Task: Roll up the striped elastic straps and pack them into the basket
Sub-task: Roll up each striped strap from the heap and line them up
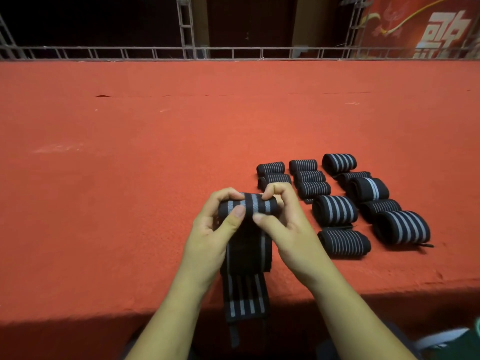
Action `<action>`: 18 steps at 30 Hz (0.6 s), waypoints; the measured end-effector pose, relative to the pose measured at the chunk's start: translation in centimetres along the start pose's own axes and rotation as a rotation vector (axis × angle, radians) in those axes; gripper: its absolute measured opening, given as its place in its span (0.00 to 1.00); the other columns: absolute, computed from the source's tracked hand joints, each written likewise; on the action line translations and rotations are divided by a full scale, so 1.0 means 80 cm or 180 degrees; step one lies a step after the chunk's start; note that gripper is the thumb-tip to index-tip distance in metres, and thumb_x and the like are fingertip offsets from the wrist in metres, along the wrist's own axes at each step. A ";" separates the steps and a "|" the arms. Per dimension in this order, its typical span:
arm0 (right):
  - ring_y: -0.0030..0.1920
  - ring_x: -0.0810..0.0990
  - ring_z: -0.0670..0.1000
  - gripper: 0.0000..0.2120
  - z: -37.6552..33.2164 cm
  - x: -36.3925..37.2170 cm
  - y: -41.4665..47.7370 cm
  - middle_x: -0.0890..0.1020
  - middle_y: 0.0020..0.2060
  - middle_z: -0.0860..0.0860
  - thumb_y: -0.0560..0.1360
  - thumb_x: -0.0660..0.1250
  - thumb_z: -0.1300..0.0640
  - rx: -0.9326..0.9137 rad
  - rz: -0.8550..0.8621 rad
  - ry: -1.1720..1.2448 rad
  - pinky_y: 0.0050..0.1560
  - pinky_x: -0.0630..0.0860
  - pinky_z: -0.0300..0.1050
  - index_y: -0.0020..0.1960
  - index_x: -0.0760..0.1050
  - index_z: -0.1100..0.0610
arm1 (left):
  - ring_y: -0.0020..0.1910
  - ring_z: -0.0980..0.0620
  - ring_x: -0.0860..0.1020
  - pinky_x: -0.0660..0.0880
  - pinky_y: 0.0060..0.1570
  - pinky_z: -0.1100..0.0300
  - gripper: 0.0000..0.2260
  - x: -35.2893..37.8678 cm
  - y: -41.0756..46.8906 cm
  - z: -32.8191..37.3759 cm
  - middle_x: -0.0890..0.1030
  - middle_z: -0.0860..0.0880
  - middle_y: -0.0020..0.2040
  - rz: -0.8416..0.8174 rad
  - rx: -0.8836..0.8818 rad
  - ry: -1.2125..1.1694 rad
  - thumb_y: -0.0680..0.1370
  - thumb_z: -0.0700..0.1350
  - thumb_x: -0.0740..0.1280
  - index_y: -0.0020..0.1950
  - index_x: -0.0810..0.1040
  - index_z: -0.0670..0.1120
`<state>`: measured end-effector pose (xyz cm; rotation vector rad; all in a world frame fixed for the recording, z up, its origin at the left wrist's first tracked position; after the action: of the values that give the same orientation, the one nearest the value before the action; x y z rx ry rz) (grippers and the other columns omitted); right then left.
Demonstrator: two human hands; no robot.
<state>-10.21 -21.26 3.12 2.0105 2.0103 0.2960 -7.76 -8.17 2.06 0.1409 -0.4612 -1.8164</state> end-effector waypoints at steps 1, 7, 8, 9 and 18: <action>0.46 0.76 0.47 0.10 0.001 0.000 -0.001 0.76 0.45 0.50 0.75 0.65 0.51 0.0078 0.0059 -0.0042 0.50 0.75 0.45 0.55 0.68 0.48 | 0.49 0.52 0.78 0.74 0.53 0.51 0.07 -0.001 -0.001 0.001 0.80 0.51 0.50 -0.0032 0.0033 0.0010 0.74 0.51 0.71 0.52 0.80 0.56; 0.64 0.74 0.38 0.27 0.017 0.007 0.001 0.75 0.64 0.40 0.79 0.56 0.35 0.0331 0.0106 -0.0694 0.69 0.69 0.44 0.74 0.59 0.42 | 0.58 0.53 0.80 0.75 0.56 0.62 0.27 -0.006 -0.001 -0.001 0.80 0.48 0.60 0.0088 0.0044 -0.0081 0.75 0.34 0.68 0.70 0.69 0.54; 0.64 0.74 0.36 0.27 0.017 0.007 0.002 0.75 0.63 0.37 0.79 0.56 0.35 0.0287 0.0072 -0.0754 0.69 0.69 0.44 0.75 0.58 0.41 | 0.60 0.55 0.80 0.75 0.56 0.64 0.29 -0.008 -0.001 -0.003 0.81 0.50 0.61 0.0117 -0.0009 -0.0113 0.76 0.30 0.67 0.72 0.67 0.53; 0.63 0.75 0.36 0.26 0.016 0.007 0.003 0.76 0.61 0.36 0.79 0.58 0.36 0.0221 0.0057 -0.0756 0.68 0.70 0.44 0.75 0.59 0.41 | 0.60 0.57 0.80 0.75 0.56 0.65 0.29 -0.009 0.000 -0.004 0.82 0.54 0.59 0.0125 -0.0054 -0.0114 0.77 0.27 0.66 0.72 0.67 0.52; 0.55 0.81 0.52 0.22 0.003 -0.004 0.008 0.80 0.54 0.58 0.76 0.66 0.68 -0.0189 0.0219 0.0277 0.60 0.78 0.53 0.67 0.69 0.52 | 0.52 0.56 0.82 0.79 0.50 0.61 0.27 -0.007 0.000 0.001 0.83 0.51 0.55 -0.0098 -0.0028 0.0318 0.78 0.33 0.69 0.68 0.70 0.61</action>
<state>-9.50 -21.63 3.15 2.0664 1.9609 0.4599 -7.66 -7.60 2.06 0.2325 -0.3823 -1.8319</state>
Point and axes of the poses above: each hand's wrist, its own y-axis towards the middle knuckle, its own x-axis out of the palm, z = x × y, the point moved 7 cm from there along y, towards the middle knuckle
